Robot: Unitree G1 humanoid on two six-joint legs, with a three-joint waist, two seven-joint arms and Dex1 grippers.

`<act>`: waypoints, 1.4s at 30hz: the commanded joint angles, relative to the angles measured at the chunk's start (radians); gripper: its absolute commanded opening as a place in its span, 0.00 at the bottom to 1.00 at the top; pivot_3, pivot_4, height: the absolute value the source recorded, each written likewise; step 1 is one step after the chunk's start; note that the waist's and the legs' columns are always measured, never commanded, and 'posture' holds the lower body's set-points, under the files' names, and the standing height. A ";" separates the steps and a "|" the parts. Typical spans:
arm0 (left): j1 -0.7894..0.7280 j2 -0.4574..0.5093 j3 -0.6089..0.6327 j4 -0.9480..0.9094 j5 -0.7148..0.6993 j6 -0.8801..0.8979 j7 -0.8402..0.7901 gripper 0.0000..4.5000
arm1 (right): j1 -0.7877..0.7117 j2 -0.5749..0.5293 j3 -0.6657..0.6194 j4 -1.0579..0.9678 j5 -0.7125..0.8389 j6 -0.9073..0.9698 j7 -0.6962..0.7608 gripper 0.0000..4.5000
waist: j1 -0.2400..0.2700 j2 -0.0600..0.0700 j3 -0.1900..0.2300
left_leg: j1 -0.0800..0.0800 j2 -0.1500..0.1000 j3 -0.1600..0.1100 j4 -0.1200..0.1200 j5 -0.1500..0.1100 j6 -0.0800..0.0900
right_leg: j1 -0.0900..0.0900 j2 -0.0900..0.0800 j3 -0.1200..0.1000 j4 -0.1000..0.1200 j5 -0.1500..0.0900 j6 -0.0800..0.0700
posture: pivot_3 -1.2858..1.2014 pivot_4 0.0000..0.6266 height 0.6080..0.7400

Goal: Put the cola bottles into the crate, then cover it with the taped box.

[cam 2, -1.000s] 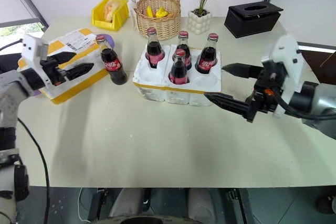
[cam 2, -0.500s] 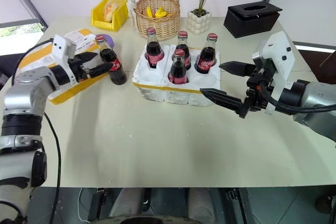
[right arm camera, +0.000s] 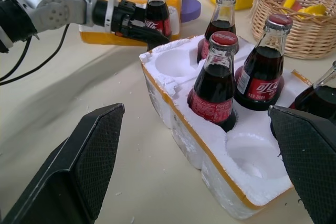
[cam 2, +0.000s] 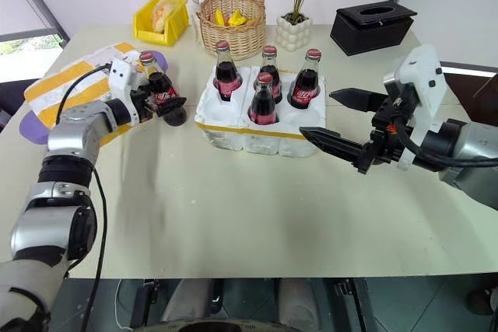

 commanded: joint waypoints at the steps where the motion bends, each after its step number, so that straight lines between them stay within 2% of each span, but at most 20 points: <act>1: -0.049 0.007 0.001 0.030 0.019 -0.047 -0.002 0.99 | 0.001 0.003 -0.037 -0.018 0.012 -0.009 -0.002 1.00 | 0.000 0.000 0.000 | 0.000 0.000 0.000 0.000 0.000 0.000 | 0.000 0.000 0.000 0.000 0.000 0.000 | 0.52 0.24 1.00; 4: -0.060 0.004 0.004 0.057 0.026 -0.065 -0.003 0.99 | 0.011 0.006 -0.041 -0.021 0.008 -0.011 -0.002 1.00 | 0.001 0.000 0.000 | 0.000 0.000 0.000 0.000 0.000 0.000 | 0.000 0.000 0.000 0.000 0.000 0.000 | 0.52 0.24 1.00; 6: -0.064 0.001 0.011 0.069 0.020 -0.073 -0.002 0.88 | 0.017 0.008 -0.042 -0.023 0.005 -0.013 -0.001 1.00 | 0.001 0.000 0.000 | 0.000 0.000 0.000 0.000 0.000 0.000 | 0.000 0.000 0.000 0.000 0.000 0.000 | 0.52 0.24 1.00; 9: -0.067 0.008 0.012 0.060 0.016 -0.067 -0.022 0.62 | 0.016 0.008 -0.038 -0.023 0.002 -0.015 0.000 1.00 | 0.001 0.000 0.000 | 0.000 0.000 0.000 0.000 0.000 0.000 | 0.000 0.000 0.000 0.000 0.000 0.000 | 0.52 0.24 1.00; 14: -0.069 0.041 0.020 0.011 -0.010 -0.004 -0.085 0.63 | 0.024 0.006 -0.040 -0.025 -0.006 -0.014 0.019 1.00 | -0.001 0.000 0.000 | 0.000 0.000 0.000 0.000 0.000 0.000 | 0.000 0.000 0.000 0.000 0.000 0.000 | 0.52 0.24 1.00; 19: -0.105 0.095 0.038 -0.134 -0.077 0.121 -0.207 0.63 | 0.070 0.006 -0.066 -0.041 -0.014 -0.011 0.056 1.00 | 0.000 -0.001 0.001 | -0.003 0.000 0.000 0.000 0.000 0.000 | -0.003 0.000 0.000 0.000 0.000 0.000 | 0.52 0.24 1.00; 25: -0.191 0.151 -0.001 -0.298 -0.144 0.269 -0.380 0.63 | 0.118 0.015 -0.095 -0.059 -0.022 -0.018 0.072 1.00 | 0.002 -0.001 0.001 | -0.006 0.000 -0.001 0.000 0.000 0.000 | -0.005 0.000 0.000 0.000 0.000 0.000 | 0.52 0.24 1.00; 28: -0.250 0.143 -0.014 -0.308 -0.150 0.298 -0.408 0.63 | 0.129 0.021 -0.097 -0.063 -0.027 -0.022 0.070 1.00 | 0.002 -0.001 0.001 | -0.006 -0.001 -0.001 0.000 0.000 0.000 | -0.005 0.000 0.000 0.000 0.000 0.000 | 0.52 0.24 1.00; 32: -0.338 0.081 -0.025 -0.285 -0.179 0.360 -0.406 0.63 | 0.141 0.037 -0.098 -0.074 -0.034 -0.026 0.053 1.00 | 0.001 -0.001 0.001 | -0.006 0.000 -0.001 0.001 0.000 0.000 | -0.005 0.000 0.000 0.001 0.000 0.000 | 0.52 0.24 1.00; 42: -0.317 -0.033 -0.118 -0.204 -0.106 0.254 -0.412 0.63 | 0.183 0.056 -0.141 -0.115 -0.006 -0.019 -0.004 1.00 | 0.000 -0.001 0.001 | -0.006 0.000 -0.001 0.001 0.000 0.000 | -0.006 0.001 0.000 0.003 0.000 0.001 | 0.52 0.24 1.00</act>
